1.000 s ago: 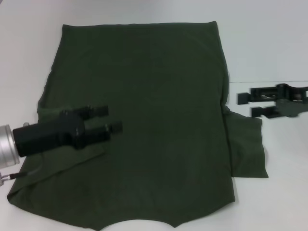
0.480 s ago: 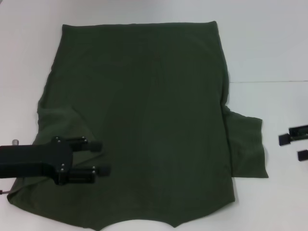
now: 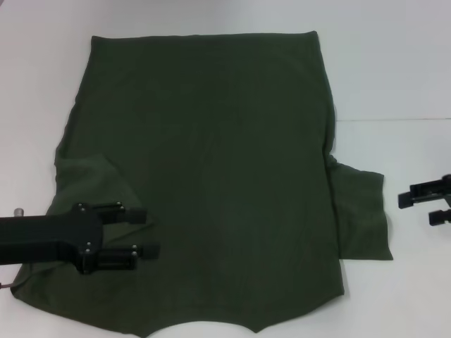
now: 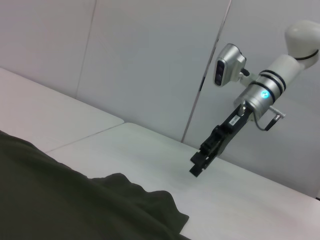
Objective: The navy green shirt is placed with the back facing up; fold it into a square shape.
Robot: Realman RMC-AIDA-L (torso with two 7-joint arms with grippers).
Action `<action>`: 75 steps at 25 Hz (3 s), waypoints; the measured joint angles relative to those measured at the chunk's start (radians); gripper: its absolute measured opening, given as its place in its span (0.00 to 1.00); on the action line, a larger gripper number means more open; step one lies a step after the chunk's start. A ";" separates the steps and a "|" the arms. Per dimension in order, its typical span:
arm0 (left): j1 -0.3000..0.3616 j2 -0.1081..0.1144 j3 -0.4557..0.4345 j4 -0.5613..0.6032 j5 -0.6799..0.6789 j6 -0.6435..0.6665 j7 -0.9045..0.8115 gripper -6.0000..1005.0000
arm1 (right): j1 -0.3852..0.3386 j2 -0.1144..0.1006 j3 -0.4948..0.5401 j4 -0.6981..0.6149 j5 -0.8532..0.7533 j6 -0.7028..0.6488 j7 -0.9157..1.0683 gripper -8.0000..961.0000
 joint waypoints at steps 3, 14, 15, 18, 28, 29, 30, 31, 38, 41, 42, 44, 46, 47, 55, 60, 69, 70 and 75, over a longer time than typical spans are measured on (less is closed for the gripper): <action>0.003 -0.002 -0.002 -0.001 -0.003 0.001 -0.001 0.79 | 0.018 0.009 -0.006 0.034 0.000 0.050 -0.016 0.95; 0.010 -0.006 -0.020 -0.003 -0.007 -0.006 0.006 0.79 | 0.053 0.053 -0.053 0.085 -0.001 0.183 -0.019 0.95; 0.011 -0.006 -0.023 -0.003 -0.007 -0.006 0.006 0.79 | 0.057 0.056 -0.057 0.091 -0.001 0.193 -0.019 0.95; 0.012 -0.007 -0.028 -0.004 -0.007 -0.008 0.007 0.79 | 0.067 0.064 -0.076 0.105 -0.001 0.213 -0.020 0.95; 0.010 -0.009 -0.028 -0.004 -0.017 -0.013 0.010 0.79 | 0.074 0.090 -0.102 0.110 -0.001 0.260 -0.017 0.95; 0.009 -0.009 -0.028 -0.004 -0.017 -0.013 0.010 0.79 | 0.074 0.093 -0.104 0.112 -0.001 0.264 -0.017 0.95; 0.008 -0.009 -0.028 -0.004 -0.017 -0.013 0.010 0.79 | 0.074 0.094 -0.104 0.115 -0.001 0.268 -0.018 0.95; 0.007 -0.009 -0.028 -0.004 -0.017 -0.013 0.010 0.79 | 0.074 0.096 -0.104 0.118 -0.001 0.272 -0.019 0.94; 0.003 -0.008 -0.028 -0.004 -0.018 -0.014 0.011 0.78 | 0.074 0.104 -0.116 0.121 -0.001 0.294 -0.019 0.87; 0.001 -0.008 -0.028 -0.004 -0.017 -0.015 0.013 0.78 | 0.074 0.107 -0.117 0.121 -0.001 0.300 -0.020 0.84; 0.001 -0.008 -0.028 -0.004 -0.017 -0.015 0.013 0.78 | 0.074 0.107 -0.117 0.121 -0.001 0.301 -0.020 0.83; 0.001 -0.008 -0.028 -0.004 -0.018 -0.016 0.013 0.78 | 0.074 0.109 -0.118 0.122 -0.001 0.303 -0.020 0.82; 0.000 -0.008 -0.028 -0.004 -0.023 -0.017 0.013 0.78 | 0.074 0.112 -0.118 0.122 -0.001 0.305 -0.020 0.83; 0.000 -0.008 -0.028 -0.004 -0.026 -0.017 0.014 0.78 | 0.074 0.113 -0.118 0.122 -0.001 0.305 -0.020 0.83; 0.000 -0.008 -0.028 -0.004 -0.033 -0.017 0.020 0.78 | 0.079 0.114 -0.118 0.122 0.001 0.300 -0.021 0.76; 0.000 -0.008 -0.028 -0.004 -0.033 -0.022 0.021 0.78 | 0.079 0.113 -0.116 0.122 0.002 0.303 -0.021 0.68; 0.000 -0.013 -0.028 -0.005 -0.039 -0.029 0.021 0.78 | 0.082 0.113 -0.129 0.122 -0.001 0.305 -0.026 0.57; 0.000 -0.013 -0.028 -0.005 -0.039 -0.029 0.021 0.78 | 0.082 0.113 -0.129 0.122 -0.001 0.306 -0.026 0.55; -0.001 -0.013 -0.028 -0.005 -0.042 -0.030 0.021 0.78 | 0.081 0.112 -0.126 0.119 -0.001 0.307 -0.029 0.40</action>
